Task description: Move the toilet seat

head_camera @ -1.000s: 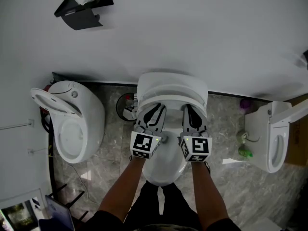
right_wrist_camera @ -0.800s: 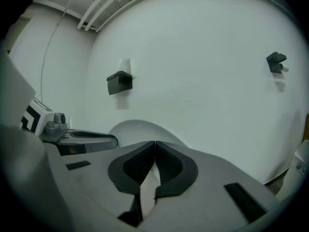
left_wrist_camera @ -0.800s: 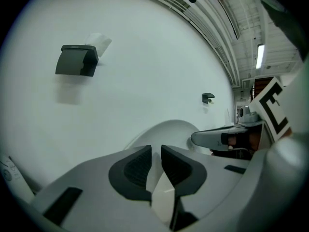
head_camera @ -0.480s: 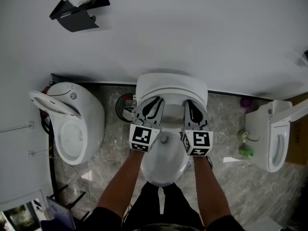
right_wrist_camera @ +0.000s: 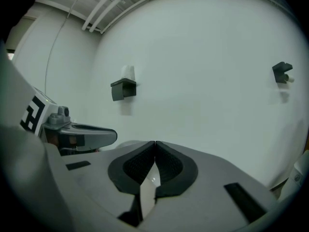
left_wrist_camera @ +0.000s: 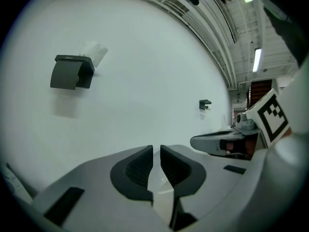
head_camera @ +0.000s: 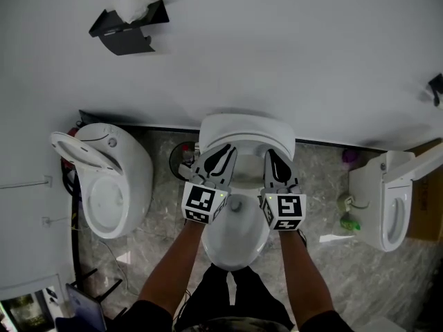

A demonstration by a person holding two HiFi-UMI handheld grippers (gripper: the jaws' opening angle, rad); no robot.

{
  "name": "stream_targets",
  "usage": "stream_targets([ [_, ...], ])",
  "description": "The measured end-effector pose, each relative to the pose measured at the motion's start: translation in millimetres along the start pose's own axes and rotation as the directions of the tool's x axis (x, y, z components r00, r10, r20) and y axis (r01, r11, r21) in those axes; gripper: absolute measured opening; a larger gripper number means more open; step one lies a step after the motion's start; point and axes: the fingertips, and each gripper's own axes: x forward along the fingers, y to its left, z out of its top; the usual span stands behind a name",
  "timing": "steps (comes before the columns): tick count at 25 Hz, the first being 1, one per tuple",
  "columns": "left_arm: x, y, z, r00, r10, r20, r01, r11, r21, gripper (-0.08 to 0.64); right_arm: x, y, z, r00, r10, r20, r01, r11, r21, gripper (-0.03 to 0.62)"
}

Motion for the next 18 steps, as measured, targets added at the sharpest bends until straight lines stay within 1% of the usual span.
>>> stream_targets([
  [3, -19, -14, 23, 0.999, -0.036, 0.012, 0.037, 0.999, -0.011, 0.061, -19, 19, 31, 0.999, 0.039, 0.022, -0.039, 0.999, -0.017, 0.005],
  [8, -54, -30, 71, 0.996, -0.080, 0.051, 0.079, 0.997, 0.012, 0.061, -54, 45, 77, 0.994, 0.086, 0.062, -0.083, 0.995, -0.048, 0.005],
  [13, -98, -44, 120, 0.985, -0.144, 0.090, 0.141, 0.989, 0.042, 0.061, -96, 69, 122, 0.983, 0.148, 0.113, -0.137, 0.986, -0.095, 0.005],
  [18, -150, -62, 166, 0.975, -0.175, 0.133, 0.176, 0.984, 0.006, 0.057, -149, 92, 159, 0.965, 0.225, 0.132, -0.212, 0.972, -0.102, 0.005],
])
